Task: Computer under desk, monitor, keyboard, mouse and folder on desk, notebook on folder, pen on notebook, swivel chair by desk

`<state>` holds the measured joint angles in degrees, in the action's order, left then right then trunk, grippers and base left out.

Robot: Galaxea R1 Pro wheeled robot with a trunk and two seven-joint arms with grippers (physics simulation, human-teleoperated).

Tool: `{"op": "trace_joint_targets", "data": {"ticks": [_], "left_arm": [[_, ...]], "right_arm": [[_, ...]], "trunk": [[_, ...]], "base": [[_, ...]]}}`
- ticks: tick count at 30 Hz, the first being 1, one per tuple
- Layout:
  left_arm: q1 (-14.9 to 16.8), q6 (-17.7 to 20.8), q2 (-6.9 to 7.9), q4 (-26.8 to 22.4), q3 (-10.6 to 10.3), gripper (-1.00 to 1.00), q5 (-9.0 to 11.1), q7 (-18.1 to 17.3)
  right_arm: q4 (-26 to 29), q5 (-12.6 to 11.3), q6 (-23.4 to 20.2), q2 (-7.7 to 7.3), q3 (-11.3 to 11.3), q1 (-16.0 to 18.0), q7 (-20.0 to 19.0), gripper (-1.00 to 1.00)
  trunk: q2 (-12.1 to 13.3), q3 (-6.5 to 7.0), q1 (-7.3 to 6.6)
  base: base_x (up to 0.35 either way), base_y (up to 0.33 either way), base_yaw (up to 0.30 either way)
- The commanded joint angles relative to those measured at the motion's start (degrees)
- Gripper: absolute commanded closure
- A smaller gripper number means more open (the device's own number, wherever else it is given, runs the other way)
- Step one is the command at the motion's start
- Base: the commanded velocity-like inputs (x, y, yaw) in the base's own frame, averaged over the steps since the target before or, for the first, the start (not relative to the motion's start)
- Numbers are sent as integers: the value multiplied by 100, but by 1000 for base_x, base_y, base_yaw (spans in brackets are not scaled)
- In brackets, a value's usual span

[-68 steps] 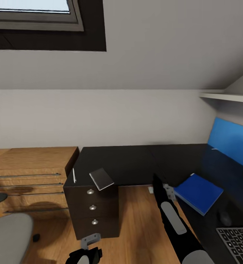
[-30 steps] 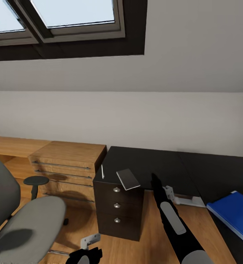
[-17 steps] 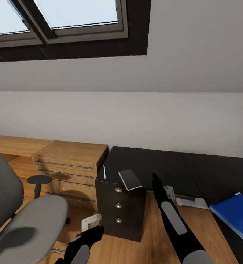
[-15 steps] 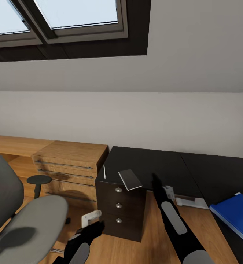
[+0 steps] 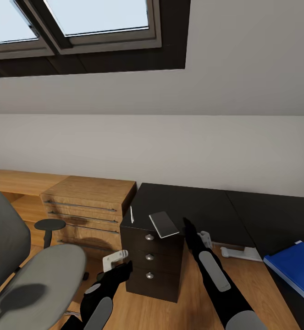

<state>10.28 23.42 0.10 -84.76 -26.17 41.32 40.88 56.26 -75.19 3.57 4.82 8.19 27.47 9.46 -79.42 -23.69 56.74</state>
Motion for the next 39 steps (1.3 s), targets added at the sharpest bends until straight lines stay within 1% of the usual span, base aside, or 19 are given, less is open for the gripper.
{"op": "trace_joint_targets", "data": {"ticks": [1, 4, 12, 16, 39], "left_arm": [[5, 17, -16, -22, -5, -100, 31, 42], [6, 40, -23, -24, 1, -100, 33, 43], [8, 34, 35, -71, -1, -100, 35, 46], [3, 29, 35, -86, 4, -100, 35, 49], [9, 22, 25, -94, -1, -100, 42, 52]], "right_arm": [[-26, -25, 38, 19, 29, 4, 26, -100], [-67, 15, 44, 6, 38, 8, 34, -100], [-157, -1, 51, -168, 42, 12, 45, -100], [-168, -3, 53, -185, 44, 13, 47, -100], [-176, -16, 48, -203, 43, 13, 42, -100]], "trunk": [[-4, -7, 0], [-4, -7, 0], [-4, -7, 0], [-4, -7, 0], [-926, -420, 505]], "base": [[0, 0, 0], [0, 0, 0], [0, 0, 0], [0, 0, 0], [0, 0, 0]]}}
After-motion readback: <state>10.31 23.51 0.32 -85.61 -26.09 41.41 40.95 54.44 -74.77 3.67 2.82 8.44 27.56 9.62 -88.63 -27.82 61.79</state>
